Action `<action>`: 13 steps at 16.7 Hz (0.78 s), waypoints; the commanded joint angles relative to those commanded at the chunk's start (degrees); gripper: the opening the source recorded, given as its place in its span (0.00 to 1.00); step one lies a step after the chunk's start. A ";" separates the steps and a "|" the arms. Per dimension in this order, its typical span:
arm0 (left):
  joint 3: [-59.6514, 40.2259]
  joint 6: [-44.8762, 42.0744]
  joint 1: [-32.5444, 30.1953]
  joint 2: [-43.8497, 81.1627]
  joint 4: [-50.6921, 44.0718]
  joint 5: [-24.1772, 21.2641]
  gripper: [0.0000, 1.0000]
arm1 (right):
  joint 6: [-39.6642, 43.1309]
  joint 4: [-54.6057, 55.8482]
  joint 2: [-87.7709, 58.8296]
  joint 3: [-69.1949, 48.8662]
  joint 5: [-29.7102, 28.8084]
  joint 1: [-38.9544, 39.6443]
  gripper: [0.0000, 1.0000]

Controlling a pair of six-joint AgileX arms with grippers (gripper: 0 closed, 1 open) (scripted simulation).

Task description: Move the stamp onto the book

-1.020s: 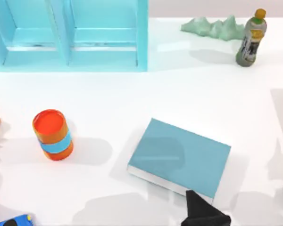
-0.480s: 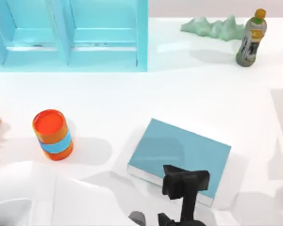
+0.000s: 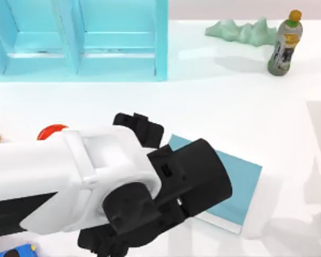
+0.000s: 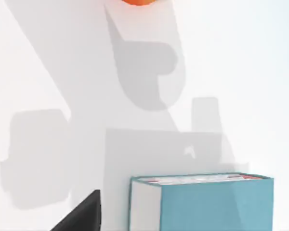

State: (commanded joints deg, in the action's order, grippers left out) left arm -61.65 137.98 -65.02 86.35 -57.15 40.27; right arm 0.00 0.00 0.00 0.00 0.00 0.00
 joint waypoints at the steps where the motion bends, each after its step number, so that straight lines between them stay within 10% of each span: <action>1: 2.88 -8.94 3.48 -4.75 2.77 -2.73 1.00 | 0.00 0.00 0.00 0.00 0.00 0.00 1.00; 13: 42.94 -108.06 47.77 -63.02 41.67 -32.29 1.00 | 0.00 0.00 0.00 0.00 0.00 0.00 1.00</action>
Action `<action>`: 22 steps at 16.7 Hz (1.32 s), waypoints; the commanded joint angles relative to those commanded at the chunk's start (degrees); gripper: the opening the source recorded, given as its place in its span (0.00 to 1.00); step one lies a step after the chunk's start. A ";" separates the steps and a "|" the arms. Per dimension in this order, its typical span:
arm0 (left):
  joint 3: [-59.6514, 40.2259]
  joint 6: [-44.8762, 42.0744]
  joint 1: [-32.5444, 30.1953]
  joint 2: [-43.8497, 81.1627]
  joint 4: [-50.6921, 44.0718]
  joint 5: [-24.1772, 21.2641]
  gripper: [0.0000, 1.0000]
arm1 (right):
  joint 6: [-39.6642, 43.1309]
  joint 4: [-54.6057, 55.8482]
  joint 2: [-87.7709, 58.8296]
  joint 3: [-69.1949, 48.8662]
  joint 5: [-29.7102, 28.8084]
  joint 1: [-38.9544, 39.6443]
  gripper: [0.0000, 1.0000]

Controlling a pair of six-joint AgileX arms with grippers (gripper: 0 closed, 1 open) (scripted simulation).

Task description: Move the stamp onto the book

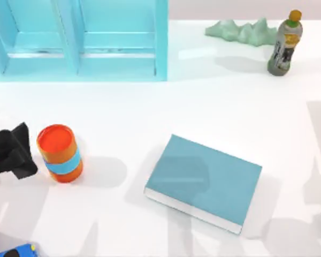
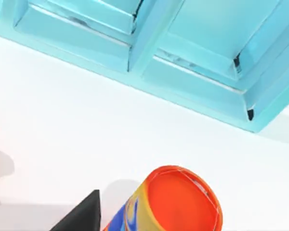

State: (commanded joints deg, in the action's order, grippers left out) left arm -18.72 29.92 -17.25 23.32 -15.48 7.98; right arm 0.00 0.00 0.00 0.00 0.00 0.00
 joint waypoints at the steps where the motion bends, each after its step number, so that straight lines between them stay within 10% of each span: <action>1: 3.14 -5.61 3.01 -4.03 2.68 -1.62 1.00 | 0.00 0.00 0.00 0.00 0.00 0.00 1.00; 8: 17.94 -28.79 16.58 -22.35 14.81 -7.74 1.00 | 0.00 0.00 0.00 0.00 0.00 0.00 1.00; 22: 18.72 -29.92 17.26 -23.32 15.49 -7.99 1.00 | 4.00 -10.60 -11.67 -11.90 -0.03 -4.10 1.00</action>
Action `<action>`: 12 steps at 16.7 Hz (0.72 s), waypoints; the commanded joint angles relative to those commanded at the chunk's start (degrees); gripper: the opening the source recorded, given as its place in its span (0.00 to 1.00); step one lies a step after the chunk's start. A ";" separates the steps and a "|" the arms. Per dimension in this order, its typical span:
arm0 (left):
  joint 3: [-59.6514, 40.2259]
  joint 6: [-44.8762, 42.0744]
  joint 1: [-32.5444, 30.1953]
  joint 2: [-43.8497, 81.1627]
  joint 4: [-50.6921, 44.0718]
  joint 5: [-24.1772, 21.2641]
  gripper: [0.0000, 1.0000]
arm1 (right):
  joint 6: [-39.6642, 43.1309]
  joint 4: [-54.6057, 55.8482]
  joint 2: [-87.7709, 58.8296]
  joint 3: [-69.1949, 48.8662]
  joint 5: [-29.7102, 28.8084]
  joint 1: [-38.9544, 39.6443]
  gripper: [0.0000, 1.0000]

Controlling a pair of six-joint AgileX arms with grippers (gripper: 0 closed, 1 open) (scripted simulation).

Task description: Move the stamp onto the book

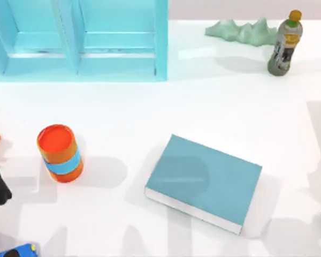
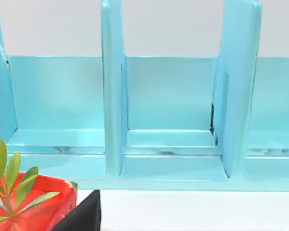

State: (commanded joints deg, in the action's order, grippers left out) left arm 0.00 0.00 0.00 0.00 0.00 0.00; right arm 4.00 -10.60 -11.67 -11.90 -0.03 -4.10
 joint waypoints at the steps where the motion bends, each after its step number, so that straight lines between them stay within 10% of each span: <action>1: 0.00 0.00 0.00 0.00 0.00 0.00 1.00 | 1.04 -3.03 -3.95 -3.89 0.01 -1.04 1.00; 12: 0.00 0.00 0.00 0.00 0.00 0.00 1.00 | 11.64 -38.93 -65.95 -49.89 0.05 -12.22 1.00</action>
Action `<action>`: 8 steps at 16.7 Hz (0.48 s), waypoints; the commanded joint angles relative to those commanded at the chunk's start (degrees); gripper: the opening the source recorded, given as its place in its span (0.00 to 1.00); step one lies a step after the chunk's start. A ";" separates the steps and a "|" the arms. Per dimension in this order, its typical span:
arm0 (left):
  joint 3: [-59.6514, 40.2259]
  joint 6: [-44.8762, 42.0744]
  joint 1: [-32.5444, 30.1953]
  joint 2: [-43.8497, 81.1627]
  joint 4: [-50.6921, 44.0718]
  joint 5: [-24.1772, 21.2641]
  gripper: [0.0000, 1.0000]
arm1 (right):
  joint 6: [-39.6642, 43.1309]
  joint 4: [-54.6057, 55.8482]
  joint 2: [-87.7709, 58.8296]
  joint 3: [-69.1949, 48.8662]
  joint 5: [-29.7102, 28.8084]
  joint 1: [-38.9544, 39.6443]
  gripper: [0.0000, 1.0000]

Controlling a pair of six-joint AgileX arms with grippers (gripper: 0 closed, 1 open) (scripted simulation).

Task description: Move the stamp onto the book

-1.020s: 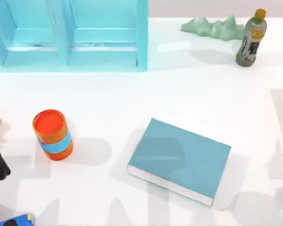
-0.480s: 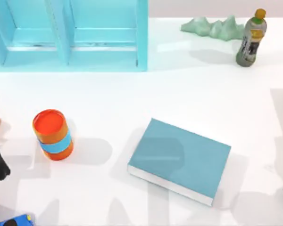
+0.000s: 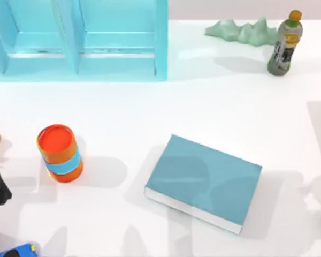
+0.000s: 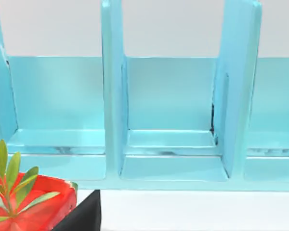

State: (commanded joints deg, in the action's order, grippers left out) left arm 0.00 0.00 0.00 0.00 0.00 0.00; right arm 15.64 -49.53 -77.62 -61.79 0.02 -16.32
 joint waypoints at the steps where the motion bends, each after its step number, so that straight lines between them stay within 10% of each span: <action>1: 0.00 0.00 0.00 0.00 0.00 0.00 1.00 | 1.00 -2.97 -4.57 -3.66 -0.01 -1.03 1.00; 8: 0.00 0.00 0.00 0.00 0.00 0.00 1.00 | 6.73 -19.73 -28.88 -26.97 -0.03 -6.89 1.00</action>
State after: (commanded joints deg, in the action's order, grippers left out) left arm 0.00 0.00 0.00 0.00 0.00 0.00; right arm 22.36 -69.26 -106.50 -88.76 -0.01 -23.21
